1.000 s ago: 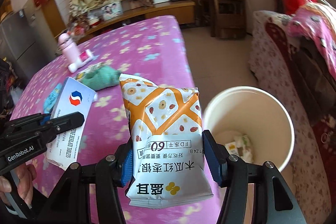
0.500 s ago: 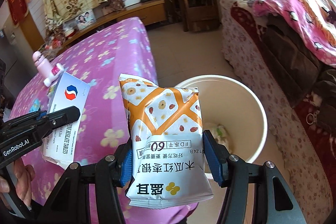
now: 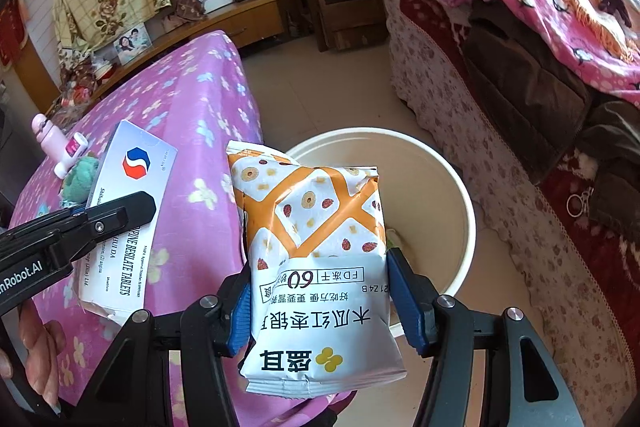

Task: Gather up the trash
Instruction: 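Carry the wrapper and the white box over the white bucket with both tools, then open both tools to drop the wrapper and box into the bucket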

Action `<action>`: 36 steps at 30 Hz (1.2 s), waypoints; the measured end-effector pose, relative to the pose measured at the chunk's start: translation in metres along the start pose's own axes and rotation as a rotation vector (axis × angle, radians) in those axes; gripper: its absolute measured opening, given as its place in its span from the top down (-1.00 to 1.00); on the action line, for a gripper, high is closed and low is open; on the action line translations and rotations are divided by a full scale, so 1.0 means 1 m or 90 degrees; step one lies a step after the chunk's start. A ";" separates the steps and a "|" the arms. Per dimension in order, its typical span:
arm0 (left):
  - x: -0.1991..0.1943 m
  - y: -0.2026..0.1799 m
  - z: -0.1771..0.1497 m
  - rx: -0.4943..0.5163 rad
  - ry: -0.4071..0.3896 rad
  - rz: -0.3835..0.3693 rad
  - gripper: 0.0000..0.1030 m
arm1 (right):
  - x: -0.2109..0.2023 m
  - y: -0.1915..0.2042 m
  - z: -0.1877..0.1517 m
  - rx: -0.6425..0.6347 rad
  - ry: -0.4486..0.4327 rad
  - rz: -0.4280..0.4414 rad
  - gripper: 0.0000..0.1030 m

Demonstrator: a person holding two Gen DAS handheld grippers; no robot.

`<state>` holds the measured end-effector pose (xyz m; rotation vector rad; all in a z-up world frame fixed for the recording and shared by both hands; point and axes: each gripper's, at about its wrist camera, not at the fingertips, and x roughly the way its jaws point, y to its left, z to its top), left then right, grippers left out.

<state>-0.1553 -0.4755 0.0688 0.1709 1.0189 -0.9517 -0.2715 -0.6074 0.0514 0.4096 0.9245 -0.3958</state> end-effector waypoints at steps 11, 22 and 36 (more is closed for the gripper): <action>0.020 -0.006 0.006 -0.016 0.001 -0.017 0.68 | 0.020 -0.013 0.002 0.027 0.016 -0.009 -0.19; 0.011 0.006 0.003 -0.045 -0.019 -0.020 0.08 | 0.031 -0.020 0.001 0.052 0.035 -0.021 -0.41; -0.005 0.017 -0.006 -0.048 -0.033 0.003 0.08 | 0.032 -0.011 0.000 0.055 0.032 -0.011 -0.52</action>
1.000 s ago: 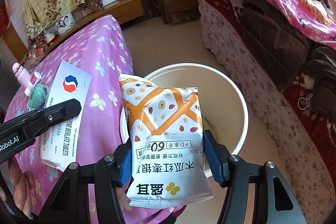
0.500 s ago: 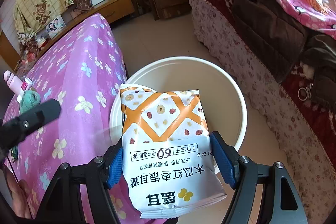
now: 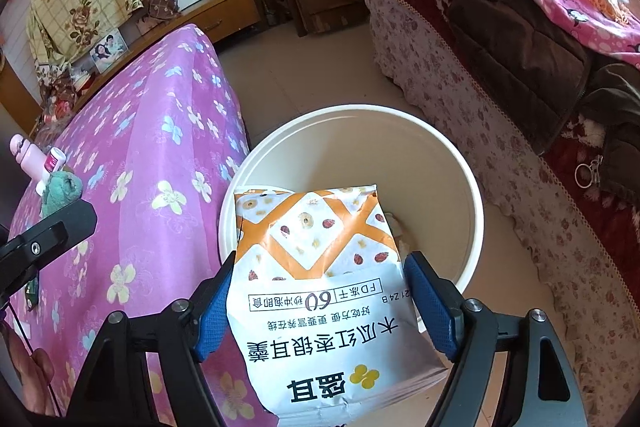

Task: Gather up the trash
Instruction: 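Open both tools to drop the wrapper and box into the bucket, then move both open tools back over the trash on the table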

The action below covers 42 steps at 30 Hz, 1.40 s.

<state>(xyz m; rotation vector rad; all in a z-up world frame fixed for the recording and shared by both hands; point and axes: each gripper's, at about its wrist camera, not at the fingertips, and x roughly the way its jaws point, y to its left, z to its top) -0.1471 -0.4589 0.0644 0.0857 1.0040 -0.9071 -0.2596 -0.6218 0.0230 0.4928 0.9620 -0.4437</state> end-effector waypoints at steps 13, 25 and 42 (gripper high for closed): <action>-0.013 0.005 -0.008 0.008 -0.014 0.019 0.05 | -0.006 0.006 0.002 0.005 -0.005 0.014 -0.62; -0.036 0.019 -0.019 0.020 -0.039 0.064 0.05 | -0.022 0.034 -0.004 -0.033 -0.006 0.015 -0.62; -0.107 0.083 -0.050 -0.016 -0.095 0.166 0.05 | -0.051 0.131 -0.017 -0.130 -0.044 0.058 -0.62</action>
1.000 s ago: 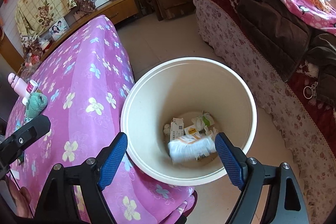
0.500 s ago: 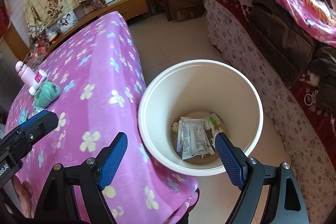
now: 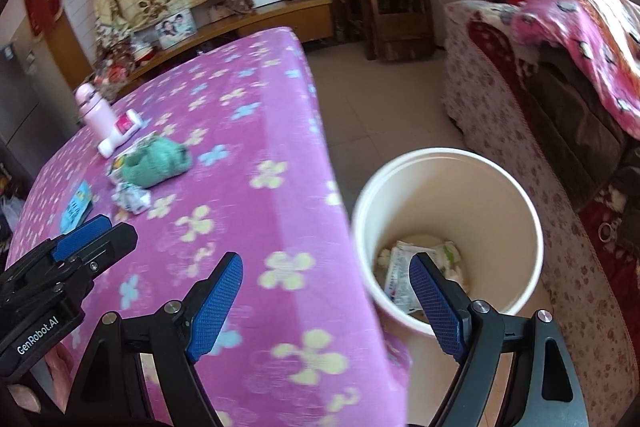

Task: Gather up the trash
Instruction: 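Move both open tools back over the trash on the table, then grasp the white foam block with the left tool while the right tool grasps the green snack packet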

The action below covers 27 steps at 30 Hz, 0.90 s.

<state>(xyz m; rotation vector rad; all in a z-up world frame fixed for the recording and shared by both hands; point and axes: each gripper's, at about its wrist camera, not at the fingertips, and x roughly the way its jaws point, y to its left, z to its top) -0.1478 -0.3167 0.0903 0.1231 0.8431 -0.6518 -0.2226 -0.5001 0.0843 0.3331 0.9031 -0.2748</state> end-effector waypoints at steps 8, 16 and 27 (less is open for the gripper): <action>-0.024 0.057 -0.016 -0.048 -0.006 0.054 0.05 | 0.006 0.057 0.000 -0.049 0.000 0.035 -0.62; -0.050 0.111 -0.037 -0.096 0.000 0.098 0.05 | 0.015 0.110 -0.008 -0.096 0.018 0.075 -0.62; -0.088 0.193 -0.076 -0.180 0.019 0.127 0.05 | 0.034 0.176 -0.022 -0.157 0.056 0.147 -0.62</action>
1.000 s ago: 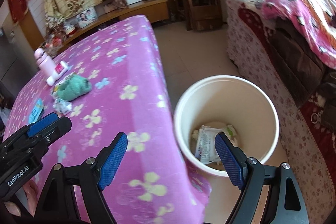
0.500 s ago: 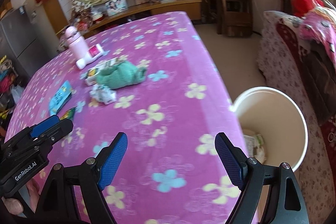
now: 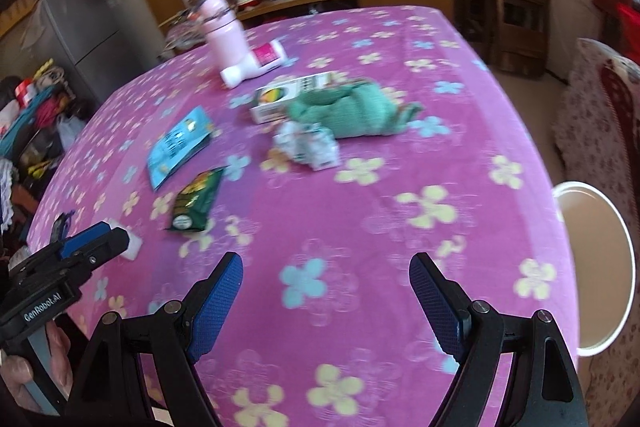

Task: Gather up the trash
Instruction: 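Grasp the white foam block with the left tool while the right tool grasps the green snack packet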

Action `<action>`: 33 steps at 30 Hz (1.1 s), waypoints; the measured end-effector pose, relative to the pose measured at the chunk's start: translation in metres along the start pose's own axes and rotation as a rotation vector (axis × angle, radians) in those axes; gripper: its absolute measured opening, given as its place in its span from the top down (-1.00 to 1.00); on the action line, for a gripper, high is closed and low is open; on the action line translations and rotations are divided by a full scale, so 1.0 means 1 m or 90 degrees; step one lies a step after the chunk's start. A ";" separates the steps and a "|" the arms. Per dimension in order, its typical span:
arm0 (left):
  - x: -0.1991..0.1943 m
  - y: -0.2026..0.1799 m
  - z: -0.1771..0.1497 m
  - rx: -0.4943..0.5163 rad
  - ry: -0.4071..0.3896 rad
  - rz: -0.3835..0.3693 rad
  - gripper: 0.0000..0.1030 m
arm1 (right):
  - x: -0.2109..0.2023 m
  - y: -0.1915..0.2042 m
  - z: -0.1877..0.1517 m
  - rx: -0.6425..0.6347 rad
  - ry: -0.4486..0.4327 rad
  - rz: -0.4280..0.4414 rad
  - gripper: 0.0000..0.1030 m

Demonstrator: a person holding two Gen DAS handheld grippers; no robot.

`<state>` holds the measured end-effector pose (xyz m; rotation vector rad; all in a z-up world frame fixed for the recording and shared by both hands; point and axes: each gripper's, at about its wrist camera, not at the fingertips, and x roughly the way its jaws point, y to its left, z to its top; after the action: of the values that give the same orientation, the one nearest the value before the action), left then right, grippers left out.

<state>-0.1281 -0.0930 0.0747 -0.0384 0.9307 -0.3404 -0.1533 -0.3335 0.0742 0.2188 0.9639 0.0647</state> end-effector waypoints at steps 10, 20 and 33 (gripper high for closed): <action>-0.011 0.058 -0.011 -0.040 -0.001 0.008 -0.19 | 0.036 0.045 0.005 -0.044 0.040 0.047 -0.62; 0.018 0.067 -0.003 -0.021 0.008 0.018 -0.22 | 0.053 0.069 0.014 -0.067 0.048 0.057 -0.62; 0.019 0.073 -0.001 0.031 -0.018 0.024 0.42 | 0.096 0.103 0.045 -0.064 0.063 0.055 -0.49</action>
<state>-0.0983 -0.0295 0.0459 0.0188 0.8942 -0.3270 -0.0571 -0.2255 0.0431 0.1650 1.0470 0.2039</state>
